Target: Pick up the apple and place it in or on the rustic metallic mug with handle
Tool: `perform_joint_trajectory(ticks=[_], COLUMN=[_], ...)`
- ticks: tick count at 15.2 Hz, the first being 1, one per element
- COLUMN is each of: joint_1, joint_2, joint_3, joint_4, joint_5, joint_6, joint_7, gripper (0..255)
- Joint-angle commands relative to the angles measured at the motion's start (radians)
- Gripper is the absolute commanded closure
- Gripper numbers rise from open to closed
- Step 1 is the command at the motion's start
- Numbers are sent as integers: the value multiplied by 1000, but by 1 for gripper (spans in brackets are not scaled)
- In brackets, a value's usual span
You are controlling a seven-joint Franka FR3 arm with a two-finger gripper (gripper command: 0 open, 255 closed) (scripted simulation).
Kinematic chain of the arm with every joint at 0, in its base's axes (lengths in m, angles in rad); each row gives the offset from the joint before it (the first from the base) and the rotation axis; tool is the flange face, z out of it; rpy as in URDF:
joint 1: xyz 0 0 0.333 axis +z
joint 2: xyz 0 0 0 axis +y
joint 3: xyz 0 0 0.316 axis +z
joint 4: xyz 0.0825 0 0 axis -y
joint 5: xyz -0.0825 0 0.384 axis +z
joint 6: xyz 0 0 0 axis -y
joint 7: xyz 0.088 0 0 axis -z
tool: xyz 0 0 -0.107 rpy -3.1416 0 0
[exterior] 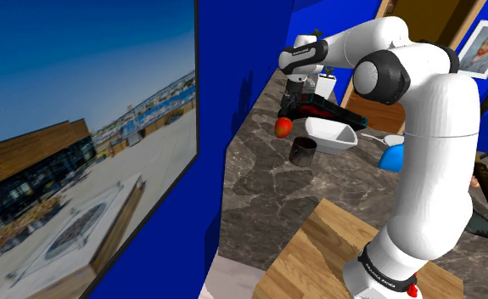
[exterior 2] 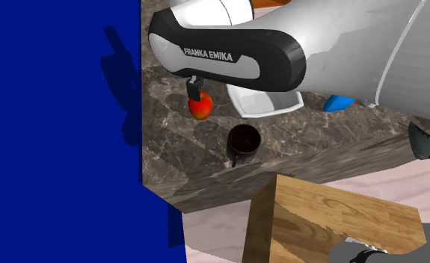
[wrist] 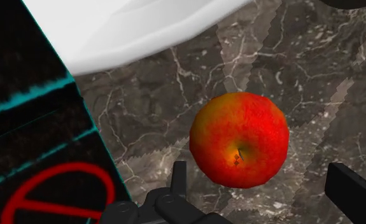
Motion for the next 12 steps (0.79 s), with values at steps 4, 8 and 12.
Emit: perform_joint_trajectory(ticks=[4, 8, 12], joint_1=[-3, -4, -1], joint_2=[20, 20, 20], joint_3=[4, 5, 7], joint_4=[-31, -31, -40], joint_5=[9, 8, 8], joint_6=[51, 51, 59], joint_7=[-5, -5, -2], gripper=[0, 0, 255])
